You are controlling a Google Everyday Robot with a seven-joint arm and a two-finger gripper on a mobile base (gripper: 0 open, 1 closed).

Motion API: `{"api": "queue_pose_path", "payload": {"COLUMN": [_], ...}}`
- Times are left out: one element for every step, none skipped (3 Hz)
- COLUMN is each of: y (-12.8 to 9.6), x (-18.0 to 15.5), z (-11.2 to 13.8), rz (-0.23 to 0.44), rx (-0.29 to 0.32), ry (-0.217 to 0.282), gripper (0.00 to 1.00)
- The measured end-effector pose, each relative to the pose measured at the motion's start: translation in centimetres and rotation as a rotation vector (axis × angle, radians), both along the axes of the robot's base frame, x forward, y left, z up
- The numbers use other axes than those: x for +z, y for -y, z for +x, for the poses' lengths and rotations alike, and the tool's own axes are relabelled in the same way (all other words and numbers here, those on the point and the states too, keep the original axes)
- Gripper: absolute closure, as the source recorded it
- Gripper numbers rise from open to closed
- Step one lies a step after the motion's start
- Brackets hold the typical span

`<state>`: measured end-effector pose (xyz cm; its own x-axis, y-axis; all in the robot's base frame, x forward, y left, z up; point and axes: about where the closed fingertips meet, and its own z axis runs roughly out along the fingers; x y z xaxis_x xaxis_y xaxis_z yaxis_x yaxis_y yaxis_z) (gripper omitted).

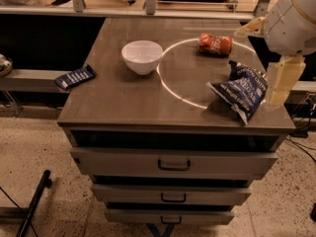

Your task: Move blue chip bag near white bowl

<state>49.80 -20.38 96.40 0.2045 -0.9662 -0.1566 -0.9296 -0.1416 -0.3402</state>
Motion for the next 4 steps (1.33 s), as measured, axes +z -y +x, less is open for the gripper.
{"api": "queue_pose_path", "payload": {"y": [0.0, 0.0, 1.2, 2.8], "x": [-0.1, -0.1, -0.1, -1.0], "z": [0.1, 0.2, 1.0, 3.0], "rz": [-0.027, -0.032, -0.115, -0.222], "rx": [0.085, 0.087, 0.109, 0.198], "ry": [0.020, 0.024, 0.070, 0.095], "gripper": [0.00, 0.00, 0.00, 0.00]}}
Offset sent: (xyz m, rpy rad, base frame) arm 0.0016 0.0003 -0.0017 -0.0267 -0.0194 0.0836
